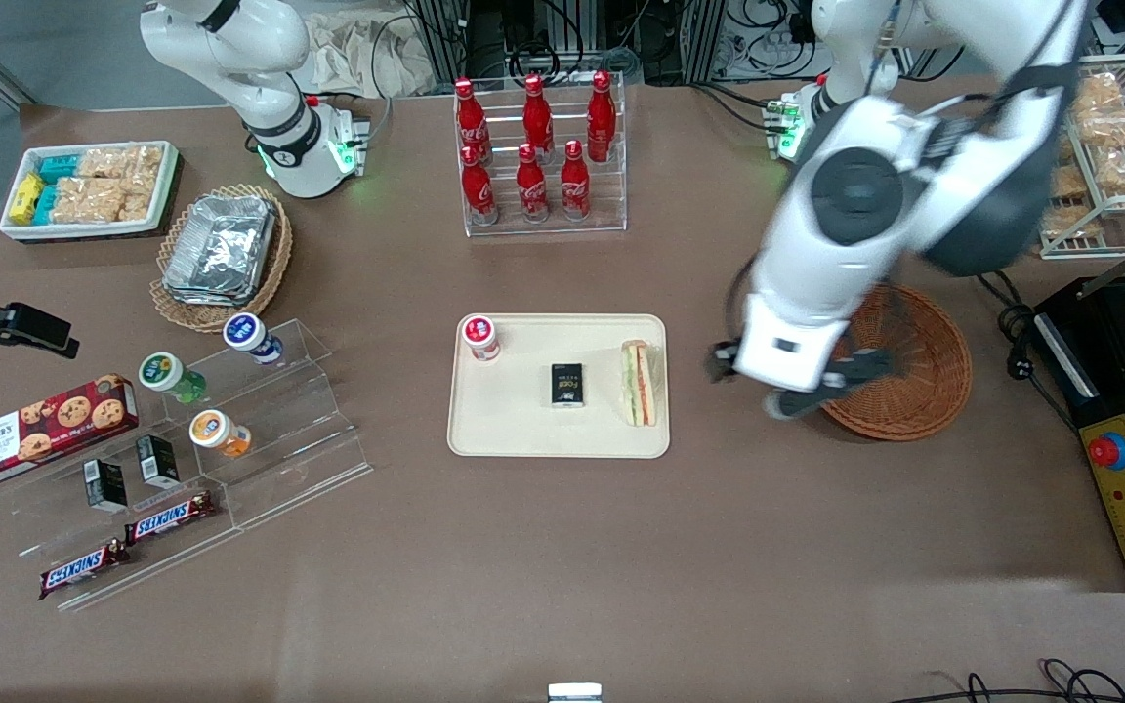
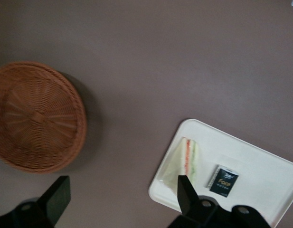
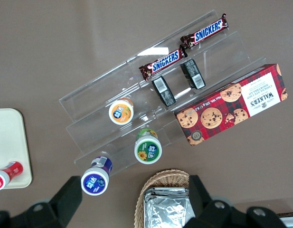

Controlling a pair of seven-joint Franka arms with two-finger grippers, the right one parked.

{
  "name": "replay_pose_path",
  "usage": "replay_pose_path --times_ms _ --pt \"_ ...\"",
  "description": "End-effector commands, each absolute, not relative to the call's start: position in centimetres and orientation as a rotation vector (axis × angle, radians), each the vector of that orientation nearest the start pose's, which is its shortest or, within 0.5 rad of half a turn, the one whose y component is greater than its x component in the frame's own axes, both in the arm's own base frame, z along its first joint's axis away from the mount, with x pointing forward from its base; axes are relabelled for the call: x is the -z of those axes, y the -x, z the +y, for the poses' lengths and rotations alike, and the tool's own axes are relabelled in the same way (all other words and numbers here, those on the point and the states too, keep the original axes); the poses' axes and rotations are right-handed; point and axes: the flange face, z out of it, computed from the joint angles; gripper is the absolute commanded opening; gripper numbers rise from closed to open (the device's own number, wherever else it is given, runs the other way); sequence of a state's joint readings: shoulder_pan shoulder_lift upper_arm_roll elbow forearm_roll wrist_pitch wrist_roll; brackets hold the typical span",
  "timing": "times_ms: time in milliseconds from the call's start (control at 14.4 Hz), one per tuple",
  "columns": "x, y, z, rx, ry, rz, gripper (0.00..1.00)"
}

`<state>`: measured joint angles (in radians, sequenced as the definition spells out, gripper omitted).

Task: Place sandwich from basket to tray

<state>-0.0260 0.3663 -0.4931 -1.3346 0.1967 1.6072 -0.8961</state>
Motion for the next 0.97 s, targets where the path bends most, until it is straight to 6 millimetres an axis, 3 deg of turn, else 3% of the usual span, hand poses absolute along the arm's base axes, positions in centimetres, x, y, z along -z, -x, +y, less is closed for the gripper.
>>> replay_pose_path --times_ms 0,139,209,348,487,626,765,904 --pt "-55.0 -60.3 -21.4 -0.095 3.04 -0.534 1.0" --pt "-55.8 -59.3 -17.8 -0.096 3.019 -0.479 1.0" --pt "-55.5 -57.6 -17.7 -0.085 3.015 -0.439 1.0" --pt "-55.6 -54.8 -14.1 0.052 3.066 -0.395 1.0" --pt "-55.6 -52.6 -10.7 0.069 3.1 -0.232 1.0" --pt "-56.2 -52.4 -7.7 -0.03 3.108 0.0 1.0" --pt "-57.2 -52.8 -4.7 -0.114 3.108 0.075 1.0" --pt "-57.5 -53.7 -5.2 -0.119 3.093 0.108 1.0"
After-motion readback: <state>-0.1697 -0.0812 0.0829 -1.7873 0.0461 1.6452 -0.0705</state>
